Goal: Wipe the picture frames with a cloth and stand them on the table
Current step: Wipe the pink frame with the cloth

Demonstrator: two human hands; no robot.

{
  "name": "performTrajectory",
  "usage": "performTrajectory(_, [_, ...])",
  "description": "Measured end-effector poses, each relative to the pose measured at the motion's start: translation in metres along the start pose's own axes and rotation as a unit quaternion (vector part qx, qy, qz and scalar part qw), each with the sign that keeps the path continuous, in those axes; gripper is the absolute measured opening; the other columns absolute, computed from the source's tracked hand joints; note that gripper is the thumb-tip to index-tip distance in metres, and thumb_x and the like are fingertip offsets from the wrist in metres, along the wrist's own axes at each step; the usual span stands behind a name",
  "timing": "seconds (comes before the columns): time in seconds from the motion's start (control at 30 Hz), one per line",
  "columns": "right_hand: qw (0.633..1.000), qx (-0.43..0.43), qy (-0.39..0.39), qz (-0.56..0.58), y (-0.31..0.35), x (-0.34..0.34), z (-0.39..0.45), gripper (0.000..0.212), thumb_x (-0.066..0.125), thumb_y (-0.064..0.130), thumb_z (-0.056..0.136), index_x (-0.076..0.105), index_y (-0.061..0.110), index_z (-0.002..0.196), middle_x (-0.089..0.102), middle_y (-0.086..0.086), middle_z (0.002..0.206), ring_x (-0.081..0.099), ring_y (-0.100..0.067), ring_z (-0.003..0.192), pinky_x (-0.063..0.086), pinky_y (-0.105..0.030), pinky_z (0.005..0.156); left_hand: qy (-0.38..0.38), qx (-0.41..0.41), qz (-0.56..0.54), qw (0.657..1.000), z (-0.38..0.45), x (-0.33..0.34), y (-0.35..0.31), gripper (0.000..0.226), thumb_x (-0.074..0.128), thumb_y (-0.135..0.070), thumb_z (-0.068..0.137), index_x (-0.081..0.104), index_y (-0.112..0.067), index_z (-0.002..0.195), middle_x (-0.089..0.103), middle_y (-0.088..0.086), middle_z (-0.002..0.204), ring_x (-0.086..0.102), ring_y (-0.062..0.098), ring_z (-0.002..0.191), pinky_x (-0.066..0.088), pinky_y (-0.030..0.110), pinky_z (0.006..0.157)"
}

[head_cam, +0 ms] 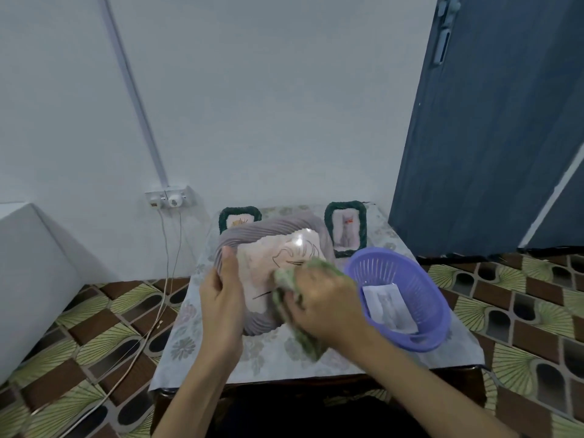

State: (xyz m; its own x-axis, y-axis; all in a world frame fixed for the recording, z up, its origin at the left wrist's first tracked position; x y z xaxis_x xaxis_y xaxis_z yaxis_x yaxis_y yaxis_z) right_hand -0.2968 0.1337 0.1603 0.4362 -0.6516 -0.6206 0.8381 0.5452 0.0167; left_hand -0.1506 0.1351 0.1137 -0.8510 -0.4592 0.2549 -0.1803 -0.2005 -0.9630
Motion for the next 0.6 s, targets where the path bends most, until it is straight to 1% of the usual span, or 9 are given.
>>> performTrajectory(0.07, [0.996,0.066,0.01,-0.061,-0.035,0.0,0.013,0.022,0.05,0.027,0.071,0.064,0.011,0.064,0.054,-0.003,0.047,0.047,-0.017,0.034,0.022,-0.014,0.039,0.005,0.008,0.013,1.0,-0.001,0.0,-0.001,0.073,0.049,-0.079,0.065,0.063,-0.017,0.099,0.066,0.0,0.108,0.059,0.019,0.107,0.045,0.045,0.096])
performTrajectory(0.1, [0.992,0.097,0.003,-0.076,-0.045,-0.004,0.024,0.018,0.055,0.025,0.069,0.064,0.011,0.064,0.052,-0.003,0.045,0.045,-0.017,0.033,0.019,-0.015,0.04,0.016,0.013,0.022,1.0,-0.003,0.004,-0.002,0.072,0.049,-0.08,0.066,0.062,-0.016,0.097,0.065,0.001,0.106,0.059,0.019,0.105,0.046,0.044,0.094])
performTrajectory(0.17, [0.992,0.115,-0.019,-0.057,-0.039,-0.009,0.04,0.015,0.055,0.022,0.069,0.063,0.01,0.067,0.053,-0.004,0.047,0.047,-0.019,0.035,0.022,-0.016,0.039,0.024,0.021,0.026,0.999,-0.008,0.012,-0.005,0.071,0.048,-0.076,0.07,0.065,-0.018,0.106,0.068,0.003,0.109,0.06,0.021,0.108,0.046,0.048,0.097])
performTrajectory(0.23, [0.998,0.061,-0.03,-0.016,-0.002,-0.011,0.038,0.023,0.046,0.025,0.073,0.064,0.011,0.073,0.058,-0.006,0.056,0.052,-0.022,0.042,0.032,-0.02,0.037,0.019,0.009,0.012,1.0,-0.007,0.013,-0.003,0.058,0.046,-0.068,0.077,0.066,-0.021,0.103,0.07,0.003,0.104,0.064,0.021,0.103,0.049,0.046,0.093])
performTrajectory(0.33, [0.999,-0.044,-0.014,0.029,0.034,-0.005,0.0,0.028,0.045,0.029,0.072,0.066,0.011,0.077,0.062,-0.009,0.064,0.056,-0.025,0.045,0.042,-0.023,0.037,0.012,-0.023,-0.009,1.0,0.0,0.003,0.002,0.038,0.043,-0.049,0.091,0.067,-0.02,0.087,0.073,-0.002,0.083,0.069,0.014,0.081,0.053,0.036,0.074])
performTrajectory(0.4, [0.999,-0.036,0.006,0.029,0.009,-0.001,-0.01,0.029,0.045,0.03,0.071,0.066,0.011,0.073,0.063,-0.008,0.064,0.056,-0.025,0.044,0.043,-0.023,0.037,0.012,-0.034,-0.02,0.999,0.003,-0.005,0.007,0.035,0.043,-0.045,0.093,0.067,-0.019,0.093,0.074,-0.001,0.091,0.069,0.011,0.084,0.052,0.033,0.075])
performTrajectory(0.47, [1.0,0.009,0.006,-0.019,-0.029,-0.006,-0.008,0.029,0.045,0.032,0.072,0.063,0.011,0.068,0.06,-0.006,0.059,0.053,-0.023,0.039,0.032,-0.018,0.037,0.024,-0.048,-0.027,0.998,0.005,-0.01,0.013,0.043,0.041,-0.046,0.094,0.066,-0.014,0.109,0.072,0.002,0.102,0.068,0.015,0.096,0.052,0.037,0.084])
performTrajectory(0.53, [0.997,0.068,-0.017,-0.031,-0.058,-0.022,0.001,0.027,0.047,0.034,0.073,0.059,0.011,0.064,0.056,-0.004,0.051,0.047,-0.023,0.035,0.027,-0.017,0.039,0.037,-0.065,-0.035,0.997,0.008,-0.011,0.017,0.05,0.037,-0.049,0.095,0.062,-0.013,0.119,0.071,0.004,0.109,0.067,0.018,0.102,0.051,0.038,0.09])
performTrajectory(0.6, [0.995,0.093,-0.046,-0.012,-0.07,-0.033,0.007,0.027,0.049,0.034,0.075,0.055,0.011,0.062,0.052,-0.003,0.047,0.046,-0.025,0.035,0.029,-0.02,0.038,0.054,-0.091,-0.054,0.993,0.01,-0.01,0.02,0.052,0.032,-0.052,0.095,0.06,-0.016,0.121,0.07,0.005,0.112,0.066,0.019,0.104,0.05,0.039,0.091])
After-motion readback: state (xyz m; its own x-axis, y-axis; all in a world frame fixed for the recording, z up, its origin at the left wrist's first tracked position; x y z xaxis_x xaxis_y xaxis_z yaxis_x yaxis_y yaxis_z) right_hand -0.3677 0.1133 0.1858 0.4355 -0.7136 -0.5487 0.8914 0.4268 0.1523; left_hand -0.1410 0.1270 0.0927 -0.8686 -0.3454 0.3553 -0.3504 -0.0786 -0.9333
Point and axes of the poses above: each hand's wrist, its own z-axis towards the middle knuckle, its own x-axis out of the palm, y = z × x, the point moved 10 cm from there along z, towards the middle knuckle
